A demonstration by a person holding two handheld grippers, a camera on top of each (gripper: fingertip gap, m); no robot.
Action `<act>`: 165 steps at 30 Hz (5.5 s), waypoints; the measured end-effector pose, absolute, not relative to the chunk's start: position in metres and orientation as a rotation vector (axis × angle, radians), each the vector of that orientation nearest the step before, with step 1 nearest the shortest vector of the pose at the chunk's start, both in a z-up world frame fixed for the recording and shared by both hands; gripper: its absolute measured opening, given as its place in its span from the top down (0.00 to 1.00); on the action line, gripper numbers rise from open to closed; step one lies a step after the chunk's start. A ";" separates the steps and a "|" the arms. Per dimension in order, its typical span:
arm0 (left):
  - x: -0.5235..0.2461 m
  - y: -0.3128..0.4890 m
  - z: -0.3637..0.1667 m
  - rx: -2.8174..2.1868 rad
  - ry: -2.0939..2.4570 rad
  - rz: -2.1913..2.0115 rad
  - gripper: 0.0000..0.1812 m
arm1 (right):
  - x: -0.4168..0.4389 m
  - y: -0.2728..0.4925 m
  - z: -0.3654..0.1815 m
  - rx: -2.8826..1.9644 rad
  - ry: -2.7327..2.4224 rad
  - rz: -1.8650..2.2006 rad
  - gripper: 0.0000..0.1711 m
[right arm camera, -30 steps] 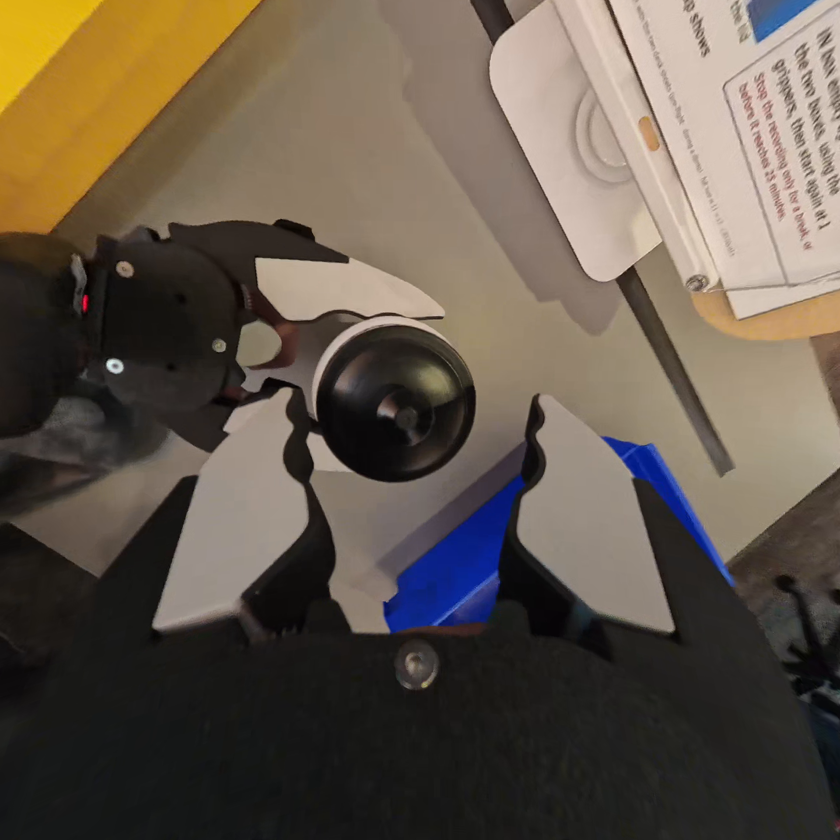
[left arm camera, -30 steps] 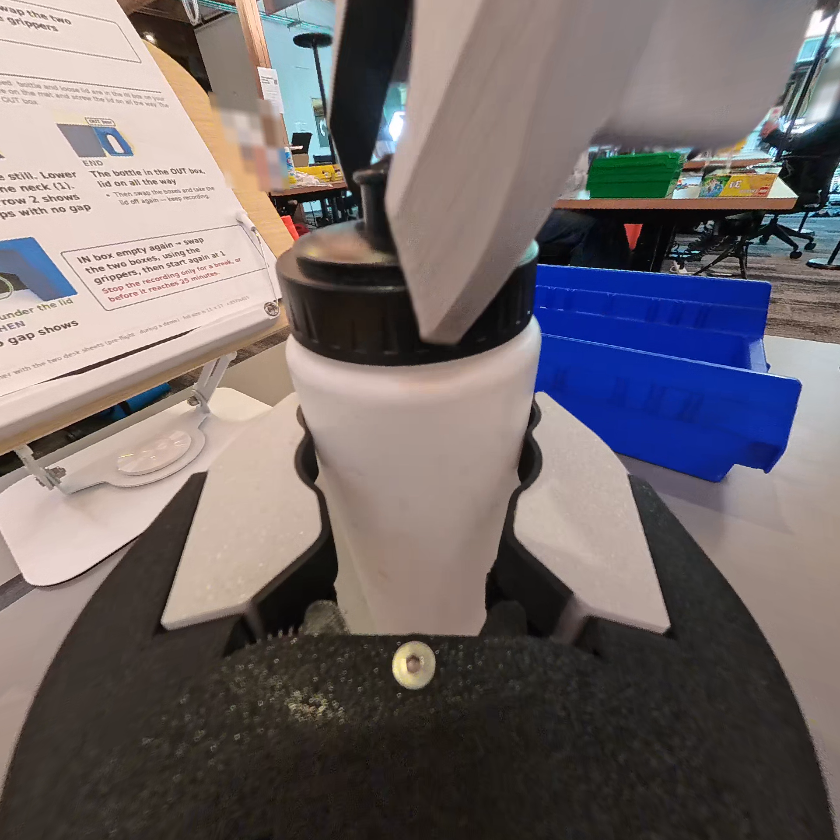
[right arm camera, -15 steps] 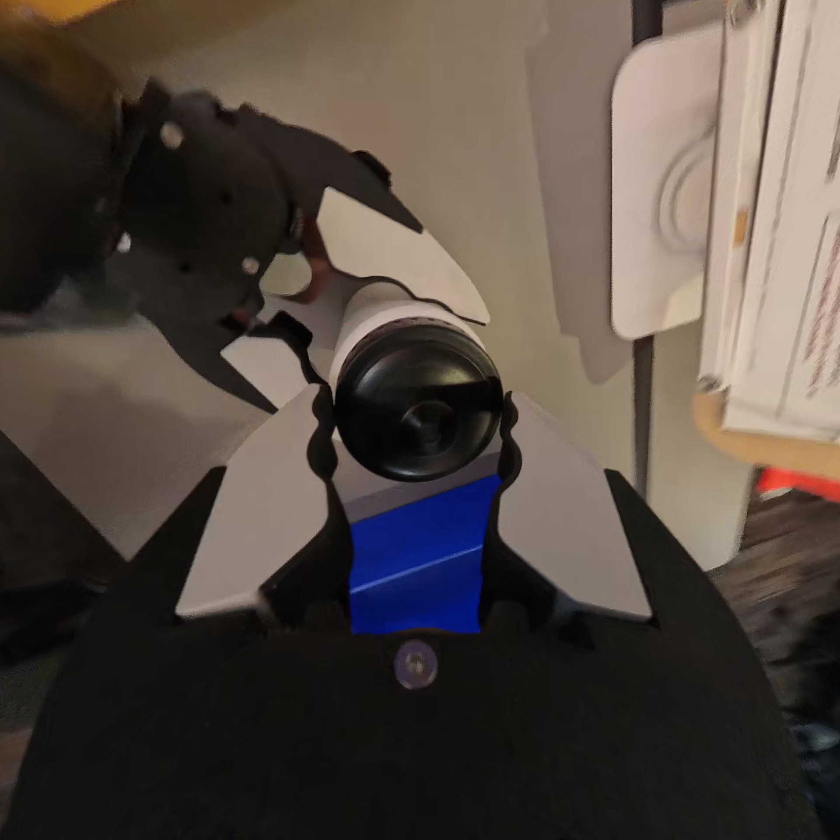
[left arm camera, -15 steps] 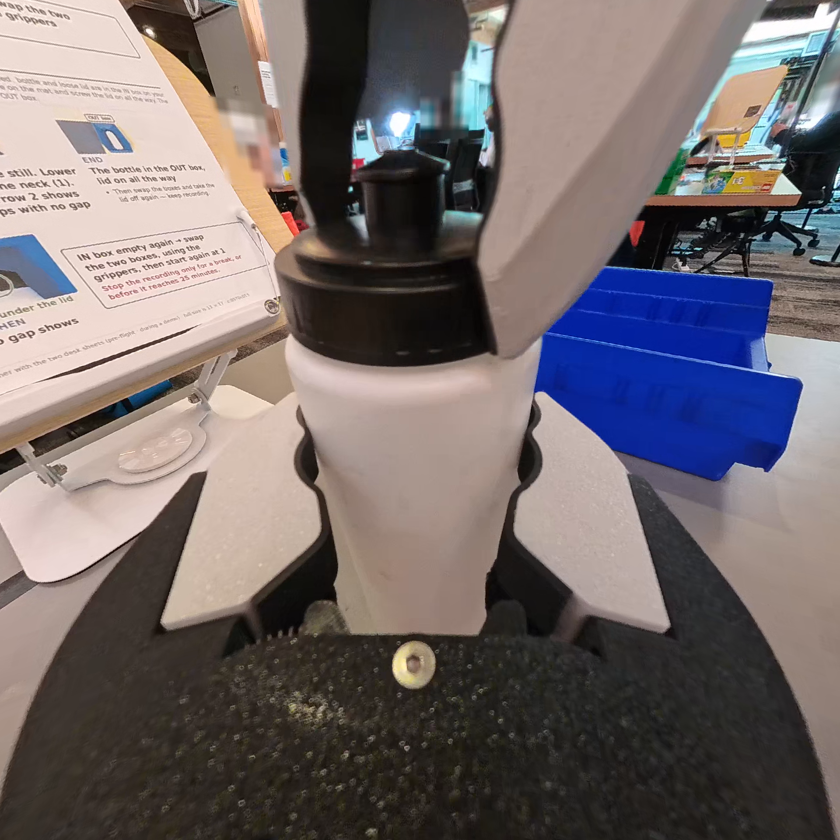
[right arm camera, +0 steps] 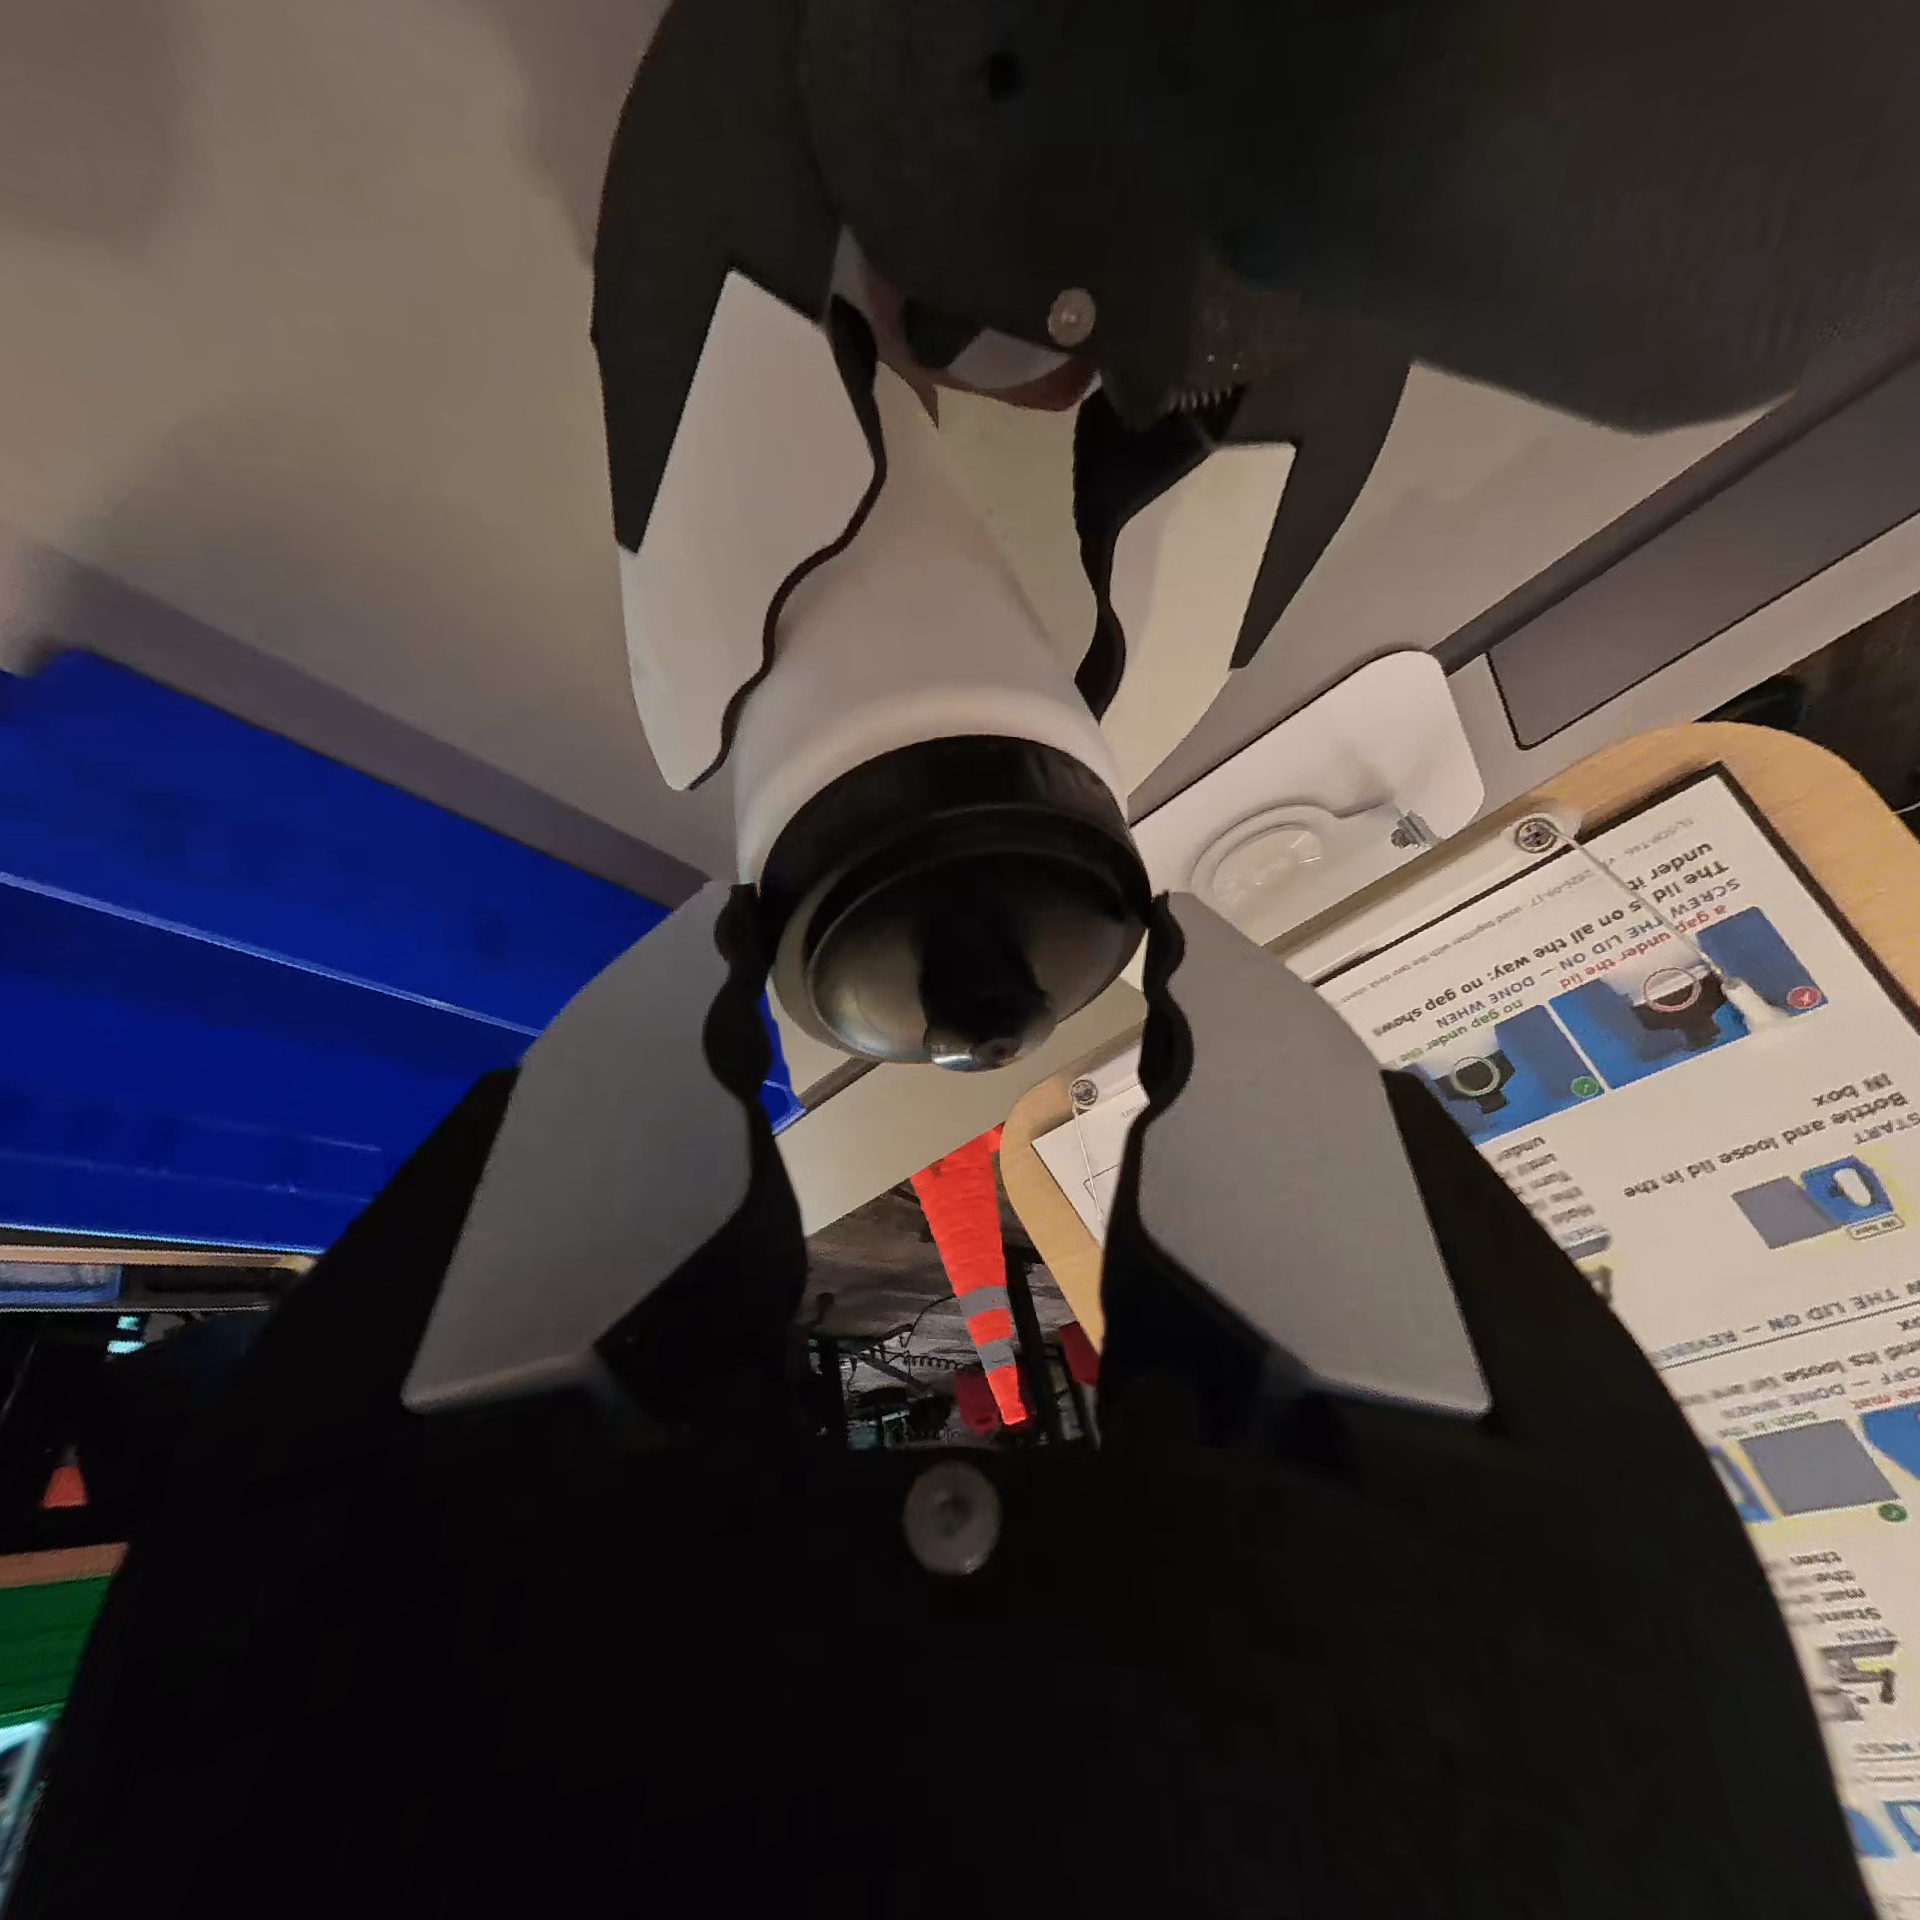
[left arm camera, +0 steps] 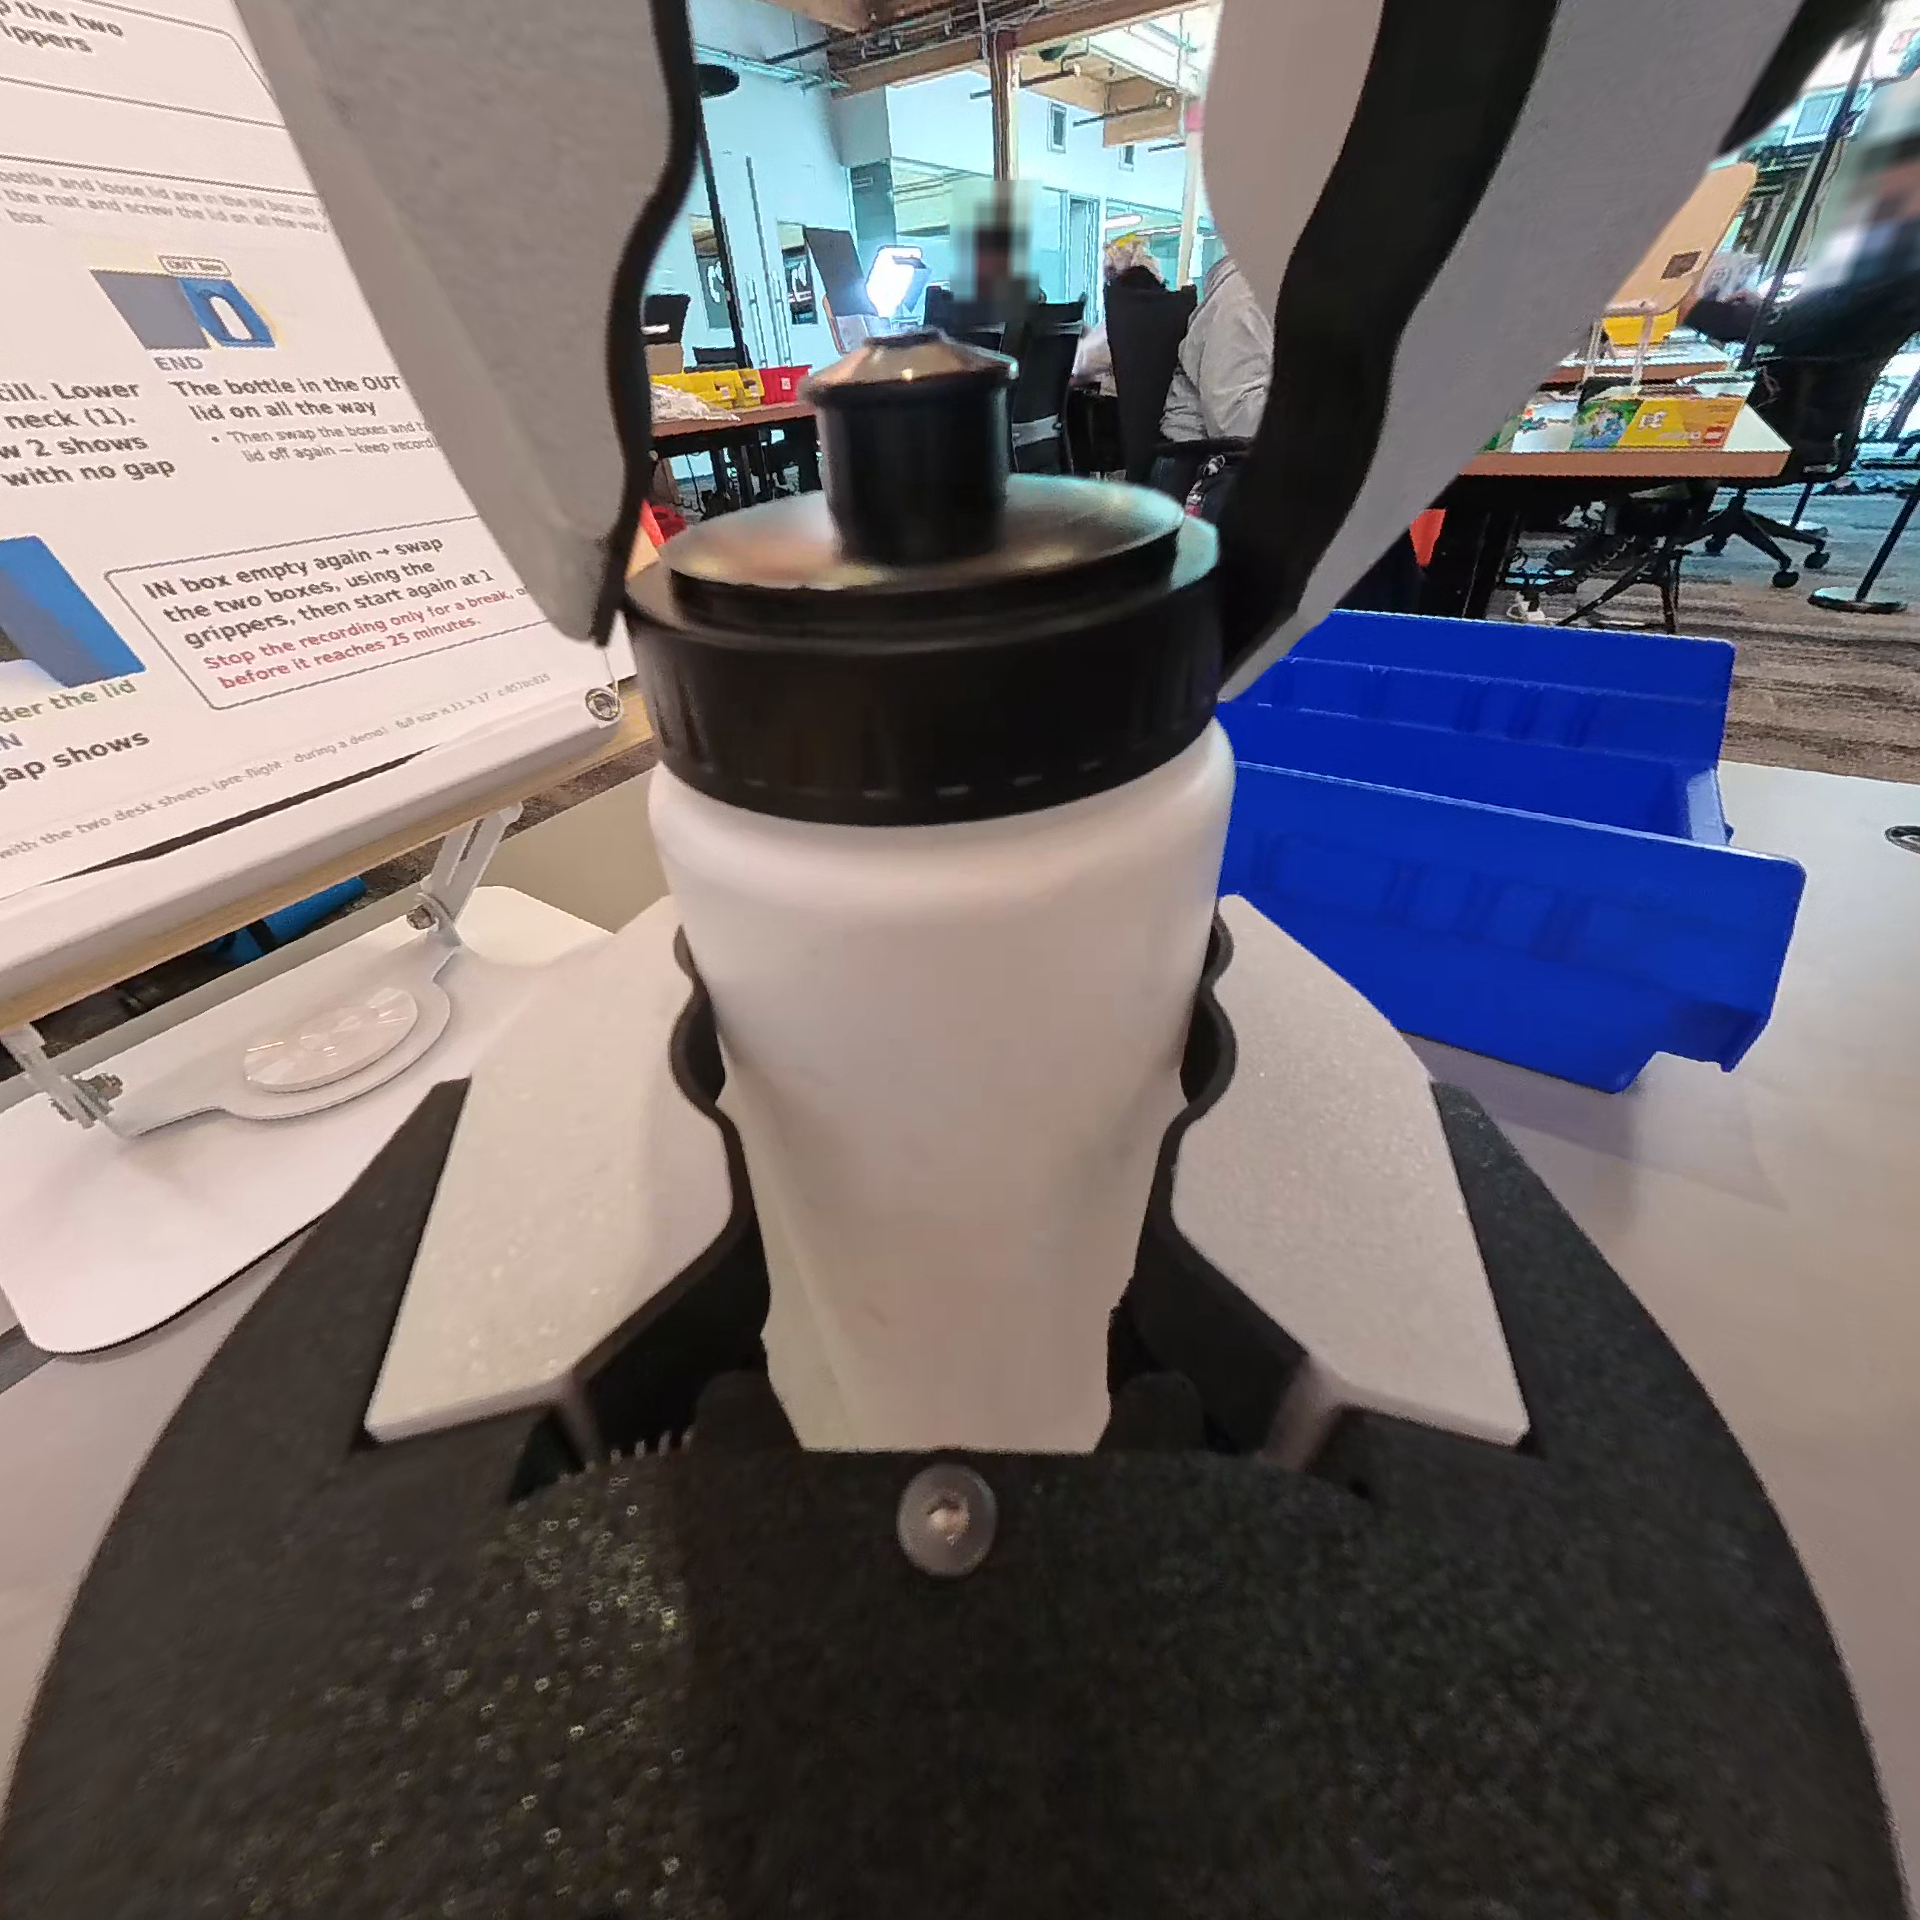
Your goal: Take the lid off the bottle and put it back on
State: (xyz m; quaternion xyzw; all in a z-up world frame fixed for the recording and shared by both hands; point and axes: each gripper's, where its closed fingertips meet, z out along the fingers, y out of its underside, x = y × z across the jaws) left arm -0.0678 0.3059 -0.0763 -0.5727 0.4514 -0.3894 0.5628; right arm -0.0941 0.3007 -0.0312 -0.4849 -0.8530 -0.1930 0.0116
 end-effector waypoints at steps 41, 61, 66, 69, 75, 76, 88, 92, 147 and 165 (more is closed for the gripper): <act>-0.069 0.304 -0.077 -1.365 1.064 -0.907 0.52 | -0.107 0.292 -0.024 -1.747 -2.491 -0.447 0.67; -0.071 0.303 -0.077 -1.373 1.054 -0.887 0.52 | -0.082 0.299 -0.024 -2.643 -0.815 -0.013 0.37; -0.070 0.306 -0.077 -1.384 1.033 -0.903 0.52 | -0.093 0.300 -0.034 -2.710 -0.778 0.045 0.51; -0.071 0.305 -0.077 -1.379 1.041 -0.903 0.52 | -0.099 0.297 -0.034 -2.719 -0.867 0.041 0.57; -0.070 0.304 -0.078 -1.381 1.054 -0.898 0.52 | -0.098 0.297 -0.032 -2.546 -1.461 -0.097 0.58; -0.070 0.304 -0.078 -1.381 1.053 -0.900 0.52 | -0.099 0.298 -0.032 -2.456 -1.613 -0.139 0.59; -0.069 0.305 -0.078 -1.372 1.059 -0.929 0.52 | -0.111 0.292 -0.035 -1.579 -2.684 -0.365 0.67; -0.069 0.303 -0.078 -1.368 1.064 -0.927 0.52 | -0.129 0.286 -0.024 -1.729 -2.471 -0.077 0.81; -0.067 0.301 -0.078 -1.363 1.064 -0.896 0.52 | -0.087 0.299 -0.034 -1.293 -2.953 -0.387 0.57; -0.070 0.302 -0.078 -1.389 1.037 -0.883 0.52 | -0.110 0.293 -0.012 -2.521 -1.216 0.198 0.25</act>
